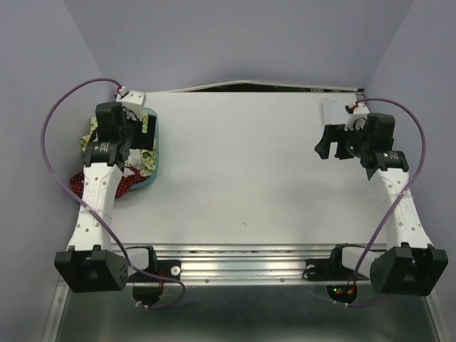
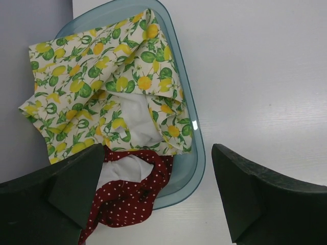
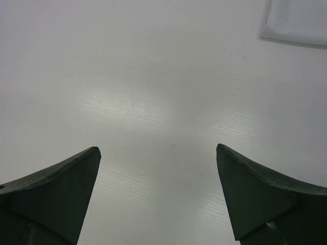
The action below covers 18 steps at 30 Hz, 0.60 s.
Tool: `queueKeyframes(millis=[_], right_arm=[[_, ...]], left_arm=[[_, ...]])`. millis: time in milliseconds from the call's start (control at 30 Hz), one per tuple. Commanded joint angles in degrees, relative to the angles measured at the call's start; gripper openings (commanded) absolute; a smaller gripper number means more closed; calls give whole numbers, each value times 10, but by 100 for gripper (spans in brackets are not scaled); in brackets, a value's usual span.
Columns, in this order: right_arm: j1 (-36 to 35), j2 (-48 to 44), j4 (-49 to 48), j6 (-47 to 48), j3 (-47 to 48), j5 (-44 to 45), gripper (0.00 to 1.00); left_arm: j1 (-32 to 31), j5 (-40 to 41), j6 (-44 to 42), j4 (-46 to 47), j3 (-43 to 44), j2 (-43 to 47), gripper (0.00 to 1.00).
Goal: Fold and stack the skirts
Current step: Grab the skirt from the pile
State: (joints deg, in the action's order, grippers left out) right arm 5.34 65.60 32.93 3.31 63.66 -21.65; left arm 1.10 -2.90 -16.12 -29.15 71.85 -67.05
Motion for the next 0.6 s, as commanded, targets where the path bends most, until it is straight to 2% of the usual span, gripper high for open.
queueKeyframes(millis=[0,133,267,367,400,567], right_arm=[[2,5,-2,11,13,-11,100],[2,14,-4,12,11,-13,100],[2,13,-3,15,5,-12,100],[2,14,-2,16,4,-7,100],[2,15,-1,17,5,-7,100],[2,22,0,20,8,-4,100]], left_arm=[[0,23,-61,-7,64,-47,95],[1,42,-122,-24,103,-114,93],[2,49,-164,-37,147,-187,87],[3,61,-171,-45,190,-231,80],[5,61,-168,-54,213,-261,75],[12,48,-142,-75,274,-340,70]])
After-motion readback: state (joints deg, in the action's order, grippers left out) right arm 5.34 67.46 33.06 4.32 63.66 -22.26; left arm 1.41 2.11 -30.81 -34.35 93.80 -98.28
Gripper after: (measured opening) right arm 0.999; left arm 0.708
